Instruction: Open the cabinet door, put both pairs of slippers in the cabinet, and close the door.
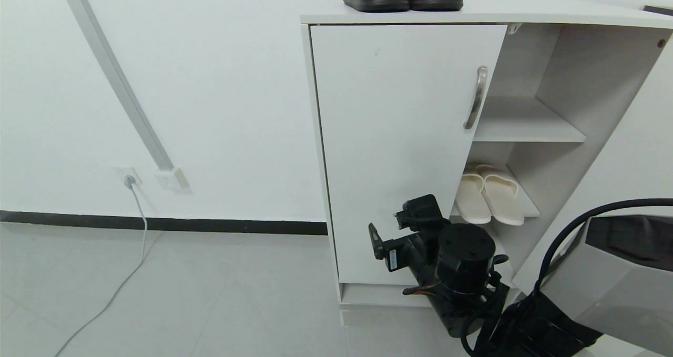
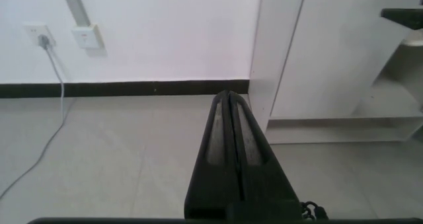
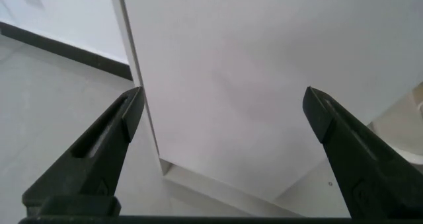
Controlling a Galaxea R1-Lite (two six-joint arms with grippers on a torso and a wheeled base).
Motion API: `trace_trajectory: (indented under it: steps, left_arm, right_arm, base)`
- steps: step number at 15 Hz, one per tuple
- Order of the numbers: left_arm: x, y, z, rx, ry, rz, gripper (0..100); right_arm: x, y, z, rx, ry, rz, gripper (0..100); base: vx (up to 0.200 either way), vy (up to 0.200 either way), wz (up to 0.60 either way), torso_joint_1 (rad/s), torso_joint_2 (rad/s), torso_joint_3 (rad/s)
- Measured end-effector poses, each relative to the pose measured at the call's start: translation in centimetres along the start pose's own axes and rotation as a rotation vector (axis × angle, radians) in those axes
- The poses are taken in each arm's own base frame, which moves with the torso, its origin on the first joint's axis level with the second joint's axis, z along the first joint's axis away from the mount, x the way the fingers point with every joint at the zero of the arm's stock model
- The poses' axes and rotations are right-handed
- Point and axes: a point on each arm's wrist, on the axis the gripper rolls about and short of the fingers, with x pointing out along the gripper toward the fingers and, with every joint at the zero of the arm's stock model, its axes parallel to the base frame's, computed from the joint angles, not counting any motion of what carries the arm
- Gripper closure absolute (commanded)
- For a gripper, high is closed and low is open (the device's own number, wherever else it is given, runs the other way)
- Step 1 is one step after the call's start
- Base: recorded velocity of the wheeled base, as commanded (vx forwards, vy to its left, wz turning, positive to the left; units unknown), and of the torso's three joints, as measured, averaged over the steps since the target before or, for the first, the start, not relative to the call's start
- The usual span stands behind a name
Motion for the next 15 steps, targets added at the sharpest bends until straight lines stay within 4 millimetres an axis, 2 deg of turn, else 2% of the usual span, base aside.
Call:
trace_trajectory:
  steps: [8, 11, 15]
  left_arm:
    - [0.0, 0.0, -0.01, 0.0, 0.002, 0.0, 100]
    - [0.0, 0.0, -0.04, 0.0, 0.003, 0.0, 100]
    - [0.0, 0.0, 0.02, 0.0, -0.001, 0.0, 100]
  right_arm:
    - [-0.11, -0.11, -0.06, -0.008, -0.004, 0.0, 0]
    - [-0.2, 0.02, -0.04, -0.008, -0.005, 0.004, 0]
    - [-0.28, 0.07, -0.22, -0.013, 0.002, 0.007, 0]
  base:
    - [0.0, 0.0, 0.0, 0.001, -0.02, -0.017]
    - [0.0, 0.0, 0.0, 0.012, -0.19, -0.318]
    - [0.0, 0.0, 0.0, 0.06, -0.52, -0.363]
